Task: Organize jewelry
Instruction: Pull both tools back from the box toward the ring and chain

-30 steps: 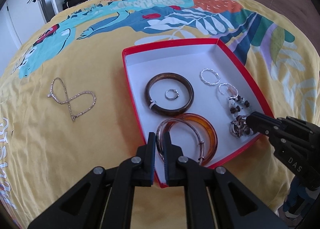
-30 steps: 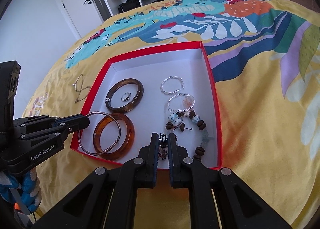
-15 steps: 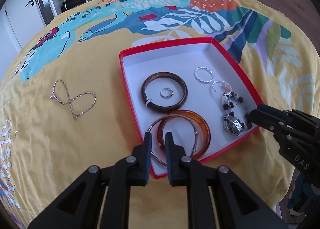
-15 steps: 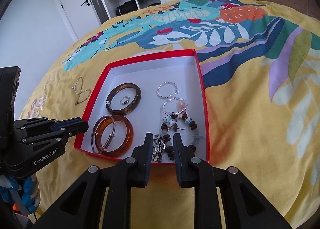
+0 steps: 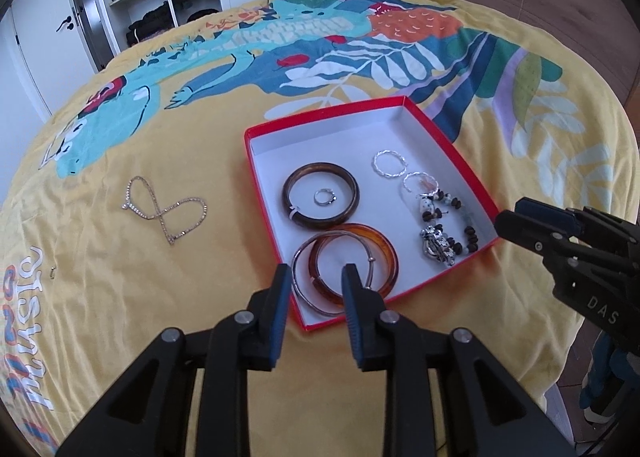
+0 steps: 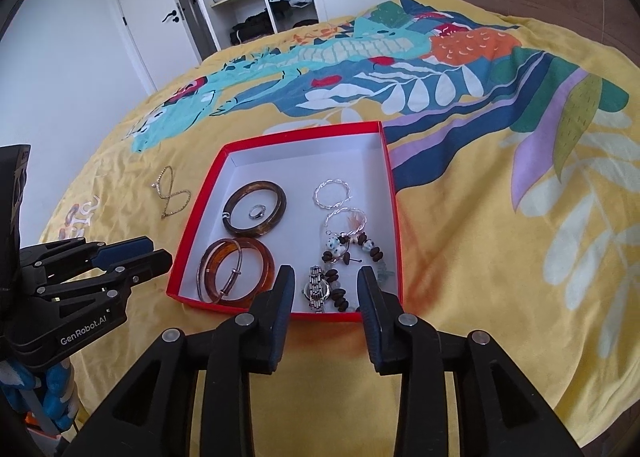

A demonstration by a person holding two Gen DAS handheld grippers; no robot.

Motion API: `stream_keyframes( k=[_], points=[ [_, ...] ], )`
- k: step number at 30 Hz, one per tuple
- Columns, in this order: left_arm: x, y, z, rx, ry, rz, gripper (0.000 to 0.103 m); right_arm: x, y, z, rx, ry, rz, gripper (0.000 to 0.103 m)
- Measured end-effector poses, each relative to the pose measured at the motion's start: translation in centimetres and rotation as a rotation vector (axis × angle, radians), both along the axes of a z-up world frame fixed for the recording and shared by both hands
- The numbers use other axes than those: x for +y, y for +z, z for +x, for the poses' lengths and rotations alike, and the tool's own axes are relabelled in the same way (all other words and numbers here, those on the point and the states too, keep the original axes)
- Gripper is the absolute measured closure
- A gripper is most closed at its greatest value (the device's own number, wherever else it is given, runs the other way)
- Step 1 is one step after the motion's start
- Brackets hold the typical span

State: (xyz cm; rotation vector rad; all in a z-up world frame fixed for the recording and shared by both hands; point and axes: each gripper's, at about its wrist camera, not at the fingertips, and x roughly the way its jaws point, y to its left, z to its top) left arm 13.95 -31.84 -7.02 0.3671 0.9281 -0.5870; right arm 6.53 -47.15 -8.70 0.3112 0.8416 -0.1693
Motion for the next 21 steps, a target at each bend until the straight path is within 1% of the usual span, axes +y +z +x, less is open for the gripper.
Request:
stream_keyframes(
  k=[6,11,15,21],
  points=[
    [0.9,2.0,-1.5,-0.039,0.004,-0.012,0.078,0.4,1.6,-1.3,-0.021,-0.008,-0.009,0.066],
    [2.1,4.0,-2.9,-0.088,0.027,-0.024,0.078,0.8,3.3,-2.9,-0.047,-0.015,-0.014,0.062],
    [3.1,5.7,-4.4,-0.126,0.036,-0.036,0.078,1.4,4.6,-4.2,-0.064,-0.011,-0.017,0.061],
    [4.9,7.1,-6.6,-0.157,0.051,-0.038,0.078,2.9,6.2,-6.3,-0.085,-0.005,-0.018,0.057]
  ],
)
